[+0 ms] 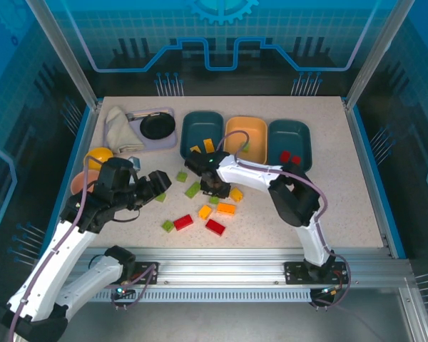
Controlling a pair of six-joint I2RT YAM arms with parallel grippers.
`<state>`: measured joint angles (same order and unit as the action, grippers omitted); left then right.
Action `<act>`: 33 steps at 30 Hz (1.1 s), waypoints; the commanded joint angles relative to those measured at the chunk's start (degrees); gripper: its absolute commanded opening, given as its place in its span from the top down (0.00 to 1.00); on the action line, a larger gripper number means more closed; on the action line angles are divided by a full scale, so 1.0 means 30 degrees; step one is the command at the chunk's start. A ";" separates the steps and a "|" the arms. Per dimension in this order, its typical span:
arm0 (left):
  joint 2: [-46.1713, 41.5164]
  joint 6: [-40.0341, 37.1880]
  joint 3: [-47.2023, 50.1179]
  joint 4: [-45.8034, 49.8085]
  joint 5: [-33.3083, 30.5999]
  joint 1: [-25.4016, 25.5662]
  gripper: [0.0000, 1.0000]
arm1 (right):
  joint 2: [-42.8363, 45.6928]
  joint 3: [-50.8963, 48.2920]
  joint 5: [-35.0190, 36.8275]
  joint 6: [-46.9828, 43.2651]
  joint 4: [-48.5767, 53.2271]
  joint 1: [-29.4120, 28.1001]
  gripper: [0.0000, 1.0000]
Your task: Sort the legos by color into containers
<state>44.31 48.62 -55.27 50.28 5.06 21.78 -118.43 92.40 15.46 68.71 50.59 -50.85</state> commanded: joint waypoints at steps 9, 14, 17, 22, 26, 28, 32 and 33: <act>0.4914 0.0271 -0.1819 -0.4627 0.1520 0.1639 0.18 | 0.3884 0.0290 -0.1149 -1.0885 -0.3142 0.5619 0.69; 0.7219 0.0375 -0.3668 -0.5297 0.0597 0.2354 0.18 | 0.0956 0.2394 -0.5868 -1.3165 -0.3084 0.8061 0.68; 0.8404 0.0351 -0.4759 -0.5258 0.0148 0.2769 0.18 | -0.0946 0.4298 -0.6954 -1.3520 -0.2065 0.8690 0.68; 0.9897 0.0263 -0.6180 -0.5121 -0.0359 0.3305 0.17 | -0.3434 0.6361 -0.7445 -1.3375 -0.0418 0.9094 0.68; 1.1064 -0.0313 -0.7820 -0.4739 -0.0806 0.3994 0.18 | -0.4053 0.6290 -0.7790 -1.2968 -0.0283 0.9344 0.66; 1.1407 -0.0456 -0.8417 -0.4383 -0.1208 0.4292 0.17 | -0.4217 0.6340 -0.7791 -1.2959 -0.0180 0.9391 0.63; 1.1508 -0.0431 -0.8867 -0.3882 -0.1920 0.4556 0.18 | -0.4332 0.6810 -0.7908 -1.3196 0.0305 0.9363 0.47; 1.1480 -0.0409 -0.8912 -0.3595 -0.2083 0.4570 0.18 | -0.4255 0.7001 -0.7842 -1.3220 0.0500 0.9362 0.41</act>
<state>78.83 48.97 -79.77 36.38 1.93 35.05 -130.91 110.37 -6.52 30.09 49.23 -23.62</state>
